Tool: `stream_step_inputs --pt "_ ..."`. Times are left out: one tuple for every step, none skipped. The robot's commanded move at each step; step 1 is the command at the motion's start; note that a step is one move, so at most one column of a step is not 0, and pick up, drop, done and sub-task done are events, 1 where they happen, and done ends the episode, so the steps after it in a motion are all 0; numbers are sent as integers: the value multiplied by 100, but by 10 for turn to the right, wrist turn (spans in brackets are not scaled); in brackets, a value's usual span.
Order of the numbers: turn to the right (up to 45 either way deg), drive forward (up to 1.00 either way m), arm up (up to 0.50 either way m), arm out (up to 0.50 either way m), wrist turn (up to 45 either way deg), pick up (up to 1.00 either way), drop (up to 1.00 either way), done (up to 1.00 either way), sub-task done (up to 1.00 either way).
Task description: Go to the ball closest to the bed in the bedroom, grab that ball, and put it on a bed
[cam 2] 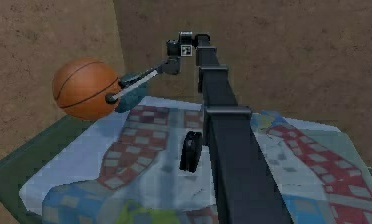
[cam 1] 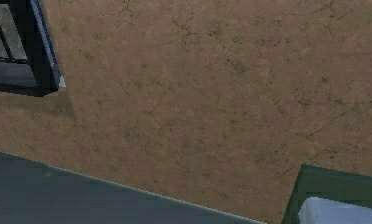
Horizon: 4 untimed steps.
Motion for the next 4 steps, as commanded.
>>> stream_step_inputs --pt "0 0 0 0 450 0 0 0 0" --pt "0 0 0 0 390 0 0 0 0" --pt "0 0 -32 0 0 0 0 0 0" --pt "0 0 -32 0 0 0 0 0 0"
